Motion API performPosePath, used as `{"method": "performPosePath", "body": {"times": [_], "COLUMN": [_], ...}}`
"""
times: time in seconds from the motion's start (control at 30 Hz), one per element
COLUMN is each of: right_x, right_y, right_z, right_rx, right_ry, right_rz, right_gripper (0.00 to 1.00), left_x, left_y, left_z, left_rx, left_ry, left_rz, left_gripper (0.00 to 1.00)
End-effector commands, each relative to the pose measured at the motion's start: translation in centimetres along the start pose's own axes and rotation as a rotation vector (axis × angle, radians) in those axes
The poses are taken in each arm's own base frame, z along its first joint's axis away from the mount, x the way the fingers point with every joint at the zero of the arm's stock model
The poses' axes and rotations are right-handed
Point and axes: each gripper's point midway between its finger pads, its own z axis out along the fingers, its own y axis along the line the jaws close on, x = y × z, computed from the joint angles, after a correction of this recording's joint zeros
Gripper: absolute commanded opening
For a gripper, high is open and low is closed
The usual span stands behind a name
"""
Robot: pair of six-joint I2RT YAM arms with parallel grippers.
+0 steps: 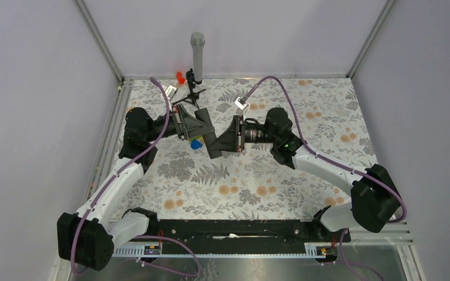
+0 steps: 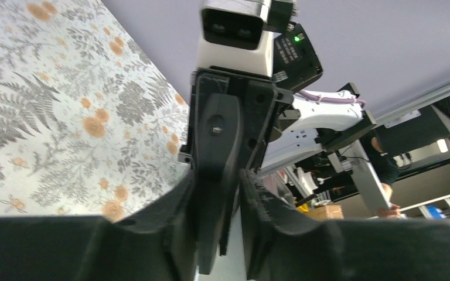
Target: Load the batteries into the remote control
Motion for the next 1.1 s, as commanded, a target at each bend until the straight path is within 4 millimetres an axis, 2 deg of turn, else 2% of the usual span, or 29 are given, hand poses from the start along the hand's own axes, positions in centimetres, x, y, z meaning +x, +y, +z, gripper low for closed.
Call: {"method": "performPosePath", "body": {"times": [0.0,0.03,0.07,0.13,0.17,0.27,0.33,0.4,0.5,0.57,0.67,0.83,1.07], "right_x": [-2.2,-2.2,-2.4,-2.1,-2.0,-0.9,0.2,1.6,2.8,3.1,3.3,3.7,5.4], "right_y": [1.5,1.3,0.6,-1.2,-2.3,-6.7,-10.1,-13.7,-18.2,-19.8,-21.4,-23.1,-25.1], "right_z": [0.3,0.2,0.1,-0.4,-0.8,-2.9,-5.2,-8.4,-14.4,-18.0,-21.7,-24.9,-25.7], "right_rx": [-0.039,-0.019,0.02,0.131,0.194,0.443,0.643,0.866,1.222,1.413,1.619,1.819,1.893], "right_ry": [-0.056,-0.062,-0.078,-0.078,-0.08,-0.054,-0.016,0.052,0.157,0.212,0.267,0.382,0.522], "right_rz": [-0.062,-0.067,-0.076,-0.078,-0.089,-0.119,-0.131,-0.156,-0.243,-0.296,-0.334,-0.324,-0.321], "right_gripper": [0.0,0.0,0.0,0.0,0.0,0.0,0.0,0.0,0.0,0.0,0.0,0.0,0.0], "left_x": [-1.2,-1.5,-1.6,-2.4,-3.5,-4.4,-4.6,-4.6,-4.6,-4.7,-4.6,-4.6,-4.2], "left_y": [-1.7,-0.9,0.9,4.0,6.1,10.3,11.6,12.2,12.5,12.6,12.5,12.3,11.9], "left_z": [-0.3,-0.4,-0.7,-1.9,-3.2,-7.5,-9.9,-11.6,-12.8,-13.2,-13.1,-13.1,-13.0], "left_rx": [0.005,-0.044,-0.141,-0.346,-0.494,-0.813,-0.942,-1.016,-1.063,-1.073,-1.065,-1.058,-1.035], "left_ry": [-0.062,-0.086,-0.101,-0.155,-0.222,-0.323,-0.37,-0.399,-0.408,-0.409,-0.402,-0.39,-0.356], "left_rz": [0.116,0.123,0.117,0.133,0.142,0.14,0.132,0.125,0.115,0.108,0.106,0.12,0.153], "left_gripper": [0.52,0.64,0.75,0.87,0.92,0.99,0.99,0.99,0.99,0.99,0.99,0.99,0.99]}}
